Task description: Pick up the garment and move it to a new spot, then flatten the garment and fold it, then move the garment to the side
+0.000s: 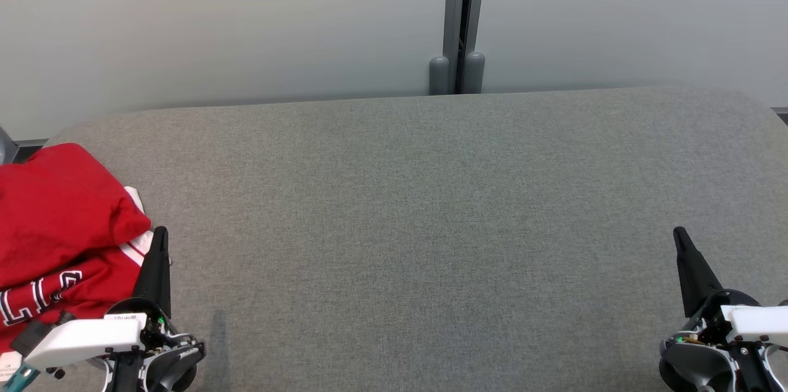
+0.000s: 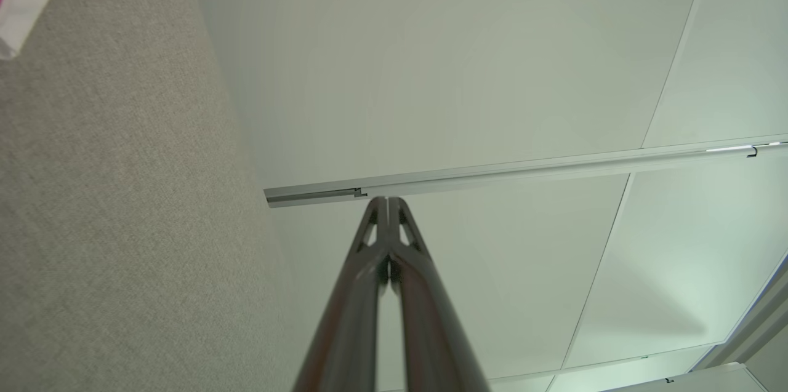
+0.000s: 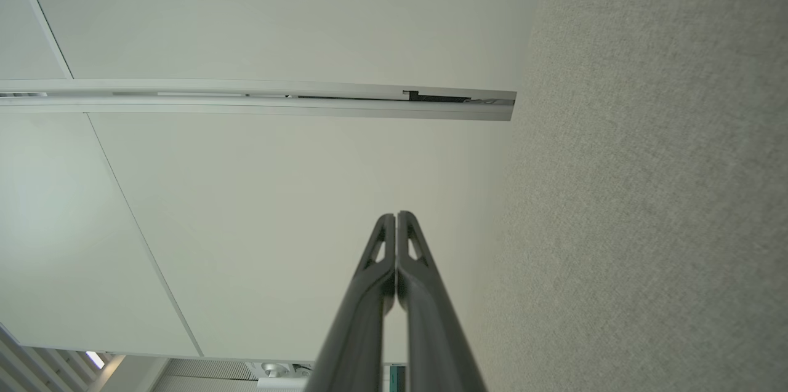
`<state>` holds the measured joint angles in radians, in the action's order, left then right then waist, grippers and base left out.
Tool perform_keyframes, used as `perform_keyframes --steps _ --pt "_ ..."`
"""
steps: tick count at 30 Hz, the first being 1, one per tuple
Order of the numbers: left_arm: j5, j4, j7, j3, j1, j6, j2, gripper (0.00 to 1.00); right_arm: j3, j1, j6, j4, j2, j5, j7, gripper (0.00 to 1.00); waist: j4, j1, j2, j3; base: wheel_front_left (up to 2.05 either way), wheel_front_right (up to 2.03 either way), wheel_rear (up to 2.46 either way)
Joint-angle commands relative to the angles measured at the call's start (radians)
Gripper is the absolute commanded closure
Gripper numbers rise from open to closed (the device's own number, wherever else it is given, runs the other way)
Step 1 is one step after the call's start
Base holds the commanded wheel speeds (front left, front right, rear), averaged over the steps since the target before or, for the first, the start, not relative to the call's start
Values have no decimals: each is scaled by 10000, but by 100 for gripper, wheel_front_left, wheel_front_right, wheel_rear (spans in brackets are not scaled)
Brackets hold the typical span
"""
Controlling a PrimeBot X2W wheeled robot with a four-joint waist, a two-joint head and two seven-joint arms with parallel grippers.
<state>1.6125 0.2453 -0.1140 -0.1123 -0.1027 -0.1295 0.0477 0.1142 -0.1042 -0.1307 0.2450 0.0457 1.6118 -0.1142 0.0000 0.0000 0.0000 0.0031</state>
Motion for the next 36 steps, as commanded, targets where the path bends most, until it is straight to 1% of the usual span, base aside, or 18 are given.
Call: perform_keyframes --steps 1,36 --pt "10 -30 -30 -41 -133 -41 54 100 9 -83 0 -34 93 25 -28 100 0 0 0 0 0 0 0" --pt "10 -30 -29 -41 -133 -41 54 100 9 -84 0 -34 93 25 -28 100 0 0 0 0 0 0 0"
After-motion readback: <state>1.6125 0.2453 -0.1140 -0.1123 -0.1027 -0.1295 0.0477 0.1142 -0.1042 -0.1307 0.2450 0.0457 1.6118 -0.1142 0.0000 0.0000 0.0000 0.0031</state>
